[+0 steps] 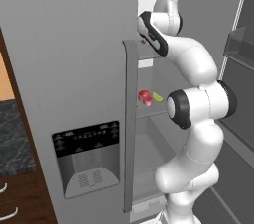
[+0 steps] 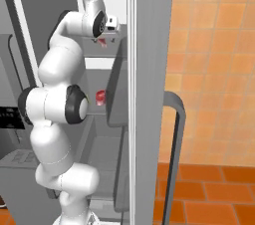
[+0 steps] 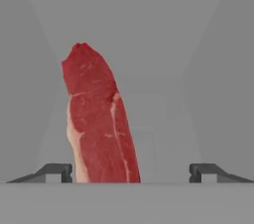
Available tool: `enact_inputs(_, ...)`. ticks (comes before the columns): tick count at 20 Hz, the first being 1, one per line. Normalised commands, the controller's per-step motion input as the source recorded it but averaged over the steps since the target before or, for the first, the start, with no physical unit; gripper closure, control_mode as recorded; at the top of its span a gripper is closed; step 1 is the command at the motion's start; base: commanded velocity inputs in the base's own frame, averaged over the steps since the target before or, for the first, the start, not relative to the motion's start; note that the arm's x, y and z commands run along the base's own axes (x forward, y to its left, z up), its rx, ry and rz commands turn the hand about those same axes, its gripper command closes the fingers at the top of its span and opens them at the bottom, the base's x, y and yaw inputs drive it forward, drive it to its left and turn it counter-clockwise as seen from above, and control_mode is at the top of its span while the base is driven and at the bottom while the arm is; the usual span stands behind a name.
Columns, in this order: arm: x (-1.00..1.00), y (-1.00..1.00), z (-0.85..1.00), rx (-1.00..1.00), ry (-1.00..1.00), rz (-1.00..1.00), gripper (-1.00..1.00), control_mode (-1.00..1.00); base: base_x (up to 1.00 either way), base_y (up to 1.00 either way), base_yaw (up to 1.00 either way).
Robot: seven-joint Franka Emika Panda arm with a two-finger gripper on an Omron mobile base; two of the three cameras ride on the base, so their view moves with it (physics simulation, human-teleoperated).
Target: Place one lemon wedge and one steak in each tupperware on the nearby counter, to pack two identical lunches.
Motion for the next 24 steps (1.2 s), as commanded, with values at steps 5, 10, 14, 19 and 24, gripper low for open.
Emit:
enact_inputs(5, -0.01, 0.01, -0.45, 0.0, 0.01, 0.06, -1.0, -1.0, 0.0, 0.0, 0.0)
enact_inputs(10, -0.01, 0.0, -0.67, 0.0, 0.08, 0.08, 1.0, -1.0, 0.0, 0.0, 0.0)
enact_inputs(14, -0.25, 0.12, -0.64, 0.0, 0.0, 0.01, 1.0, -1.0, 0.0, 0.0, 0.0)
enact_inputs(19, -0.5, 0.06, -0.51, 0.0, 0.0, 0.0, 1.0, -1.0, 0.0, 0.0, 0.0)
enact_inputs(24, -0.63, 0.0, -0.33, 0.02, -0.04, -0.02, 1.0, -1.0, 0.0, 0.0, 0.0)
